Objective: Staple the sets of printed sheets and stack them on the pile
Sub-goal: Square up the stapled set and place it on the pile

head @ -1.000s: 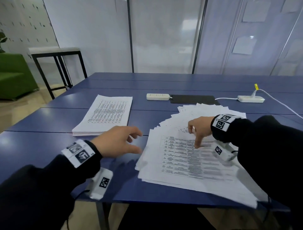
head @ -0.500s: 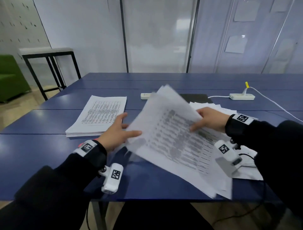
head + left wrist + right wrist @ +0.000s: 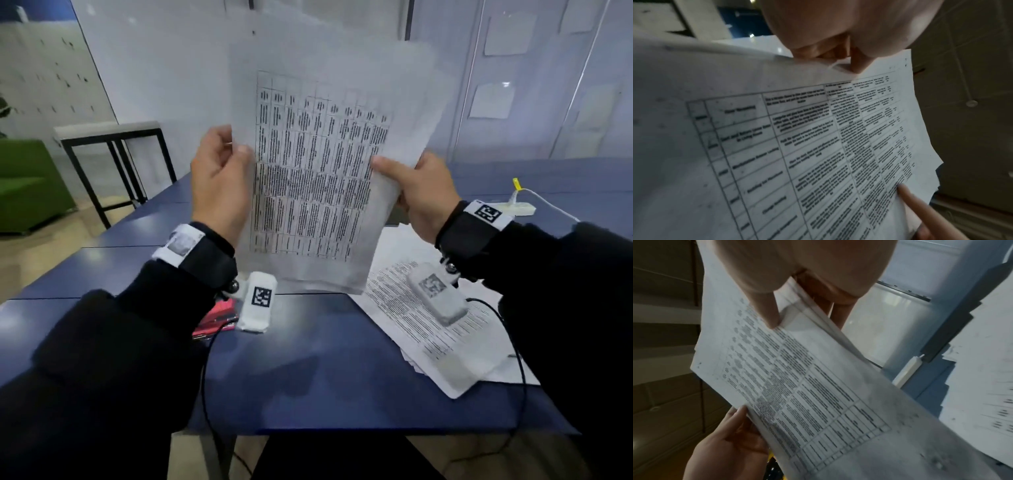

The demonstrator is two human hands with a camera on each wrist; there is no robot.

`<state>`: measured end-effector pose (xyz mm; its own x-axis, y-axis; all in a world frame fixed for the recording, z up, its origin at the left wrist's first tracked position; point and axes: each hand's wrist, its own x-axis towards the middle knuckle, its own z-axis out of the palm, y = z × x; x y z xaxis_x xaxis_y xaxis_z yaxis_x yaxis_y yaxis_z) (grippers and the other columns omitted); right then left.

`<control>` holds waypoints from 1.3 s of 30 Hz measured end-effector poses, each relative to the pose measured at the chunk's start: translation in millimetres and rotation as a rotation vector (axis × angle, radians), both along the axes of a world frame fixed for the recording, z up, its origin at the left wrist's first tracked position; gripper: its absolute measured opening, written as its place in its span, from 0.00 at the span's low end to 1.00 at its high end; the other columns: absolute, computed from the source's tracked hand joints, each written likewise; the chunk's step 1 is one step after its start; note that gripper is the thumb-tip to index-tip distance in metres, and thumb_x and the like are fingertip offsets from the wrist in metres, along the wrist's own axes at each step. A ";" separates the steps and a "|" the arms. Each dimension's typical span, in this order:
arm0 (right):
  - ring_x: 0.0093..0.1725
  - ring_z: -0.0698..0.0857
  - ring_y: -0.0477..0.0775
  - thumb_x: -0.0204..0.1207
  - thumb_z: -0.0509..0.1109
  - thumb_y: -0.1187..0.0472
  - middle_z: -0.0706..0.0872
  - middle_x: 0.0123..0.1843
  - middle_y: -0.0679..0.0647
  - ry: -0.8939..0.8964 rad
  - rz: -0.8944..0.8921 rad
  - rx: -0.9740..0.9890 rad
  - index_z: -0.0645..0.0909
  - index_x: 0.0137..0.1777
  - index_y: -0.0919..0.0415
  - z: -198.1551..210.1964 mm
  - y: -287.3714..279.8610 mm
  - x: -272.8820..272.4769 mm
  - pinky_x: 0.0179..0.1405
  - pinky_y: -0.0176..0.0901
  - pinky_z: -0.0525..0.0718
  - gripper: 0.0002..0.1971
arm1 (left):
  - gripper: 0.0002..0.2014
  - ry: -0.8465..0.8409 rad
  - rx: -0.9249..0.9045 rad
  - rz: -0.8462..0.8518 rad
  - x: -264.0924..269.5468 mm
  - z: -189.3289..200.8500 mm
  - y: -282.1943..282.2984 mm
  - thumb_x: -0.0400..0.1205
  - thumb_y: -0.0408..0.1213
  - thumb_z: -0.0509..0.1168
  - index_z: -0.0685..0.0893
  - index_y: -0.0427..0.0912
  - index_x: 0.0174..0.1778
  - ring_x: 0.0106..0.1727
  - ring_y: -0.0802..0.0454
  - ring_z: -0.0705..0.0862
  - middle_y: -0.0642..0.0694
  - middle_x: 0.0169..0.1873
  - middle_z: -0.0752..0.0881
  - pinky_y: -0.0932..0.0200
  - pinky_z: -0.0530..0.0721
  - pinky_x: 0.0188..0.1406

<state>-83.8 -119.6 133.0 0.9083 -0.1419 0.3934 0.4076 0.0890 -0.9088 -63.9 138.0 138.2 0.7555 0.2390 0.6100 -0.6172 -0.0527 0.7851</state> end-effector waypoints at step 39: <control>0.56 0.94 0.63 0.76 0.82 0.61 0.95 0.52 0.60 -0.056 -0.025 -0.031 0.90 0.51 0.61 12.9 51.7 25.0 0.65 0.66 0.89 0.07 | 0.31 0.087 0.039 0.020 -8.4 -17.7 15.7 0.76 0.57 0.78 0.79 0.47 0.71 0.71 0.50 0.86 0.49 0.68 0.88 0.39 0.82 0.75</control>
<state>-58.8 -67.9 145.9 0.8812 -0.1511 0.4479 0.4594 0.0501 -0.8868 -72.3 153.7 120.6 0.8017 0.2318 0.5510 -0.5449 -0.0958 0.8330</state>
